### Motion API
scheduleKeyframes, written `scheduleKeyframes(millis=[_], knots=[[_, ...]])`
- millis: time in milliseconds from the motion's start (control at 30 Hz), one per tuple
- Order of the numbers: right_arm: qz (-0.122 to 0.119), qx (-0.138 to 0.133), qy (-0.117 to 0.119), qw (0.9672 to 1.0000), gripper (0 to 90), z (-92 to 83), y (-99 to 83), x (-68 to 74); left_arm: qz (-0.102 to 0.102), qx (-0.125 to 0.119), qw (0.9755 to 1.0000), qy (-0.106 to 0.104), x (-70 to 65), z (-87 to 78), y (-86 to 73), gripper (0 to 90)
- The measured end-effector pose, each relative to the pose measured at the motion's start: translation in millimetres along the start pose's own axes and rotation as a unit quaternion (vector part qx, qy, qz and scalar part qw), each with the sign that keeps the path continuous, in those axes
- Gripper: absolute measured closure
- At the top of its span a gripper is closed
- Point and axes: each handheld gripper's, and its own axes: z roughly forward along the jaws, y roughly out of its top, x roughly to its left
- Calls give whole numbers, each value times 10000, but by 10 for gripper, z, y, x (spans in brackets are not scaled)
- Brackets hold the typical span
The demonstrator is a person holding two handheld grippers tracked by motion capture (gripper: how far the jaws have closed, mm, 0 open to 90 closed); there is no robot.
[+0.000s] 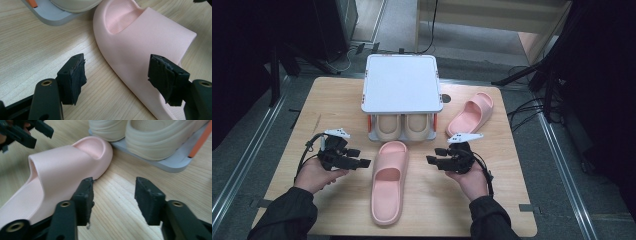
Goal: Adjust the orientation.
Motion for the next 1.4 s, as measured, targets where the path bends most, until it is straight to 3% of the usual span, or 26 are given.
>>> scheduleKeyframes(millis=[100, 267, 467, 700, 867, 1033, 1233, 1400], knots=[[130, -99, -37, 9999, 397, -50, 24, -115, 20, -1, 10000, 25, 4, -16, -8, 298], [286, -149, -246, 9992, 375, -117, 52, -286, 10, -23, 10000, 77, -3, -29, -12, 299], [254, -219, -530, 9980, 425, -207, 90, -519, 84, -67, 9999, 106, -22, -46, -8, 306], [491, -263, -810, 9952, 485, -245, 128, -823, 166, -77, 9994, 296, -44, -73, -41, 319], [588, -292, -1018, 9926, 512, -245, 186, -1009, 96, -100, 9994, 317, -53, -113, -85, 321], [767, -358, -1179, 9894, 586, -256, 231, -1186, 38, -123, 9993, 339, -61, -151, -138, 321], [1001, -418, -1315, 9854, 752, -221, 251, -1361, 8, -96, 9995, 295, -60, -189, -203, 354], [988, -328, -1504, 9831, 870, -171, 309, -1446, -29, -104, 9993, 346, -70, -211, -245, 365]])
